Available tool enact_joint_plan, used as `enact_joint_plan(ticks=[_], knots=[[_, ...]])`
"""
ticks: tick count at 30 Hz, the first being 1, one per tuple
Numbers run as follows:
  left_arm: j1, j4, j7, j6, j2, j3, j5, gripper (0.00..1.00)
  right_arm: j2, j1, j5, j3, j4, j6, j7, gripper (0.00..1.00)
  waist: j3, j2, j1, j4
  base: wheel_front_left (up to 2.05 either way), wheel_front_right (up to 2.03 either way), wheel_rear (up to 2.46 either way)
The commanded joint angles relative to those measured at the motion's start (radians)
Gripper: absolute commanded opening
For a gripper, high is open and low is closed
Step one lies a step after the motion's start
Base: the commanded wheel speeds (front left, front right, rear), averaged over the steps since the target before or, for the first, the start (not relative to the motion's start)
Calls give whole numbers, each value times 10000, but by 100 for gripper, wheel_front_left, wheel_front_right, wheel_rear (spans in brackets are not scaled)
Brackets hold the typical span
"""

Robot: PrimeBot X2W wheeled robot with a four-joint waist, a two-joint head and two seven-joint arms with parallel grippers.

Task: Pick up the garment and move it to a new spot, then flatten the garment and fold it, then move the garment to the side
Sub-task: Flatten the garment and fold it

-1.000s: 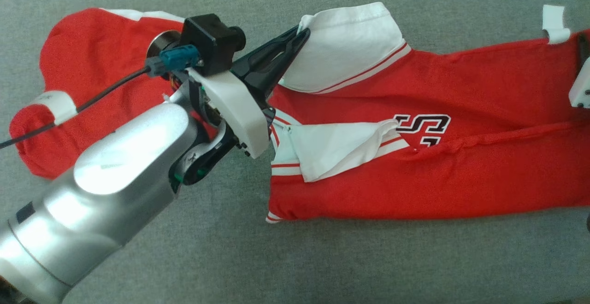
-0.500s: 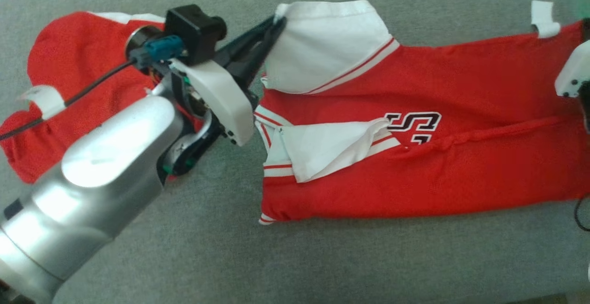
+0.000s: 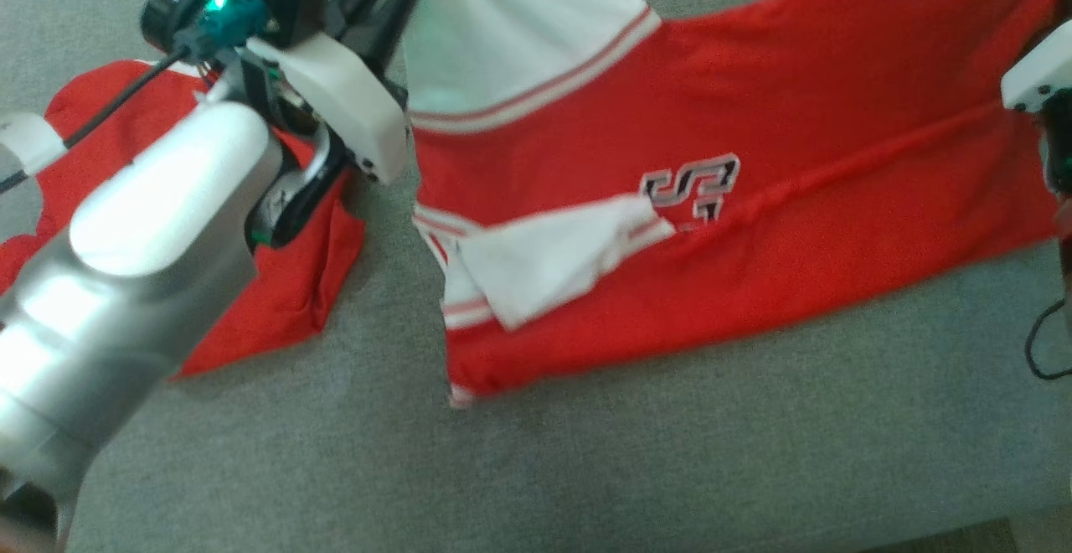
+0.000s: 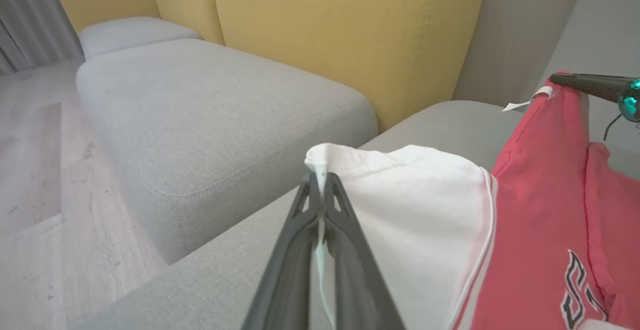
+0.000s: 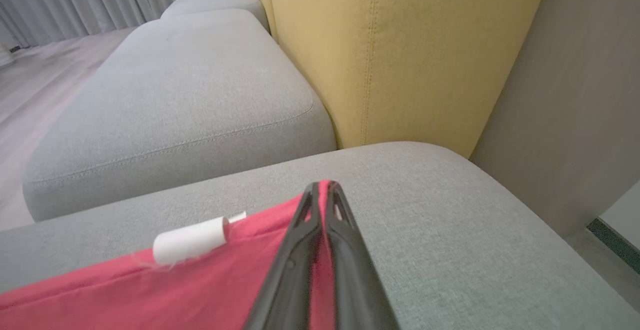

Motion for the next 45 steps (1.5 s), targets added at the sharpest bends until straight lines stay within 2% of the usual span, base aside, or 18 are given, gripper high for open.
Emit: enact_joint_plan(ticks=[1, 10, 17, 22, 28, 39, 45], knots=[[-614, -64, -117, 9, 205, 482, 133, 0, -163, -280, 179, 204, -402, -7, -154, 0, 4, 0, 1, 0, 0, 0, 0], [-1094, 1452, -810, -416, -415, 269, 485, 0, -496, -15, 1630, 1101, -714, -7, -266, 0, -43, 0, 1, 64, 0, 0, 0], [-667, 1481, -994, -621, -326, 28, 484, 0, -1017, 695, 2711, 1764, -1010, -7, -8, 0, -370, 0, 1, 260, 0, 0, 0], [9, 735, -696, -730, -84, -208, 223, 0, -1531, 1407, 3466, 2262, -1357, -7, 505, 0, -706, 0, 1, 392, 0, 0, 0], [921, -813, -16, -470, 501, -521, -75, 0, -2191, 2239, 4148, 2589, -1674, -7, 1132, 0, -1048, 0, 1, 450, 0, 0, 0], [2239, -3542, 1320, 170, 1542, -1278, -367, 0, -2923, 3232, 4429, 3141, -1920, -7, 2569, 0, -1473, 0, 1, 484, 0, 0, 0], [2506, -4484, 2037, 410, 1861, -1579, -518, 0, -3236, 3576, 4191, 3316, -1947, -7, 3227, 0, -1552, 0, 1, 516, 0, 0, 0]])
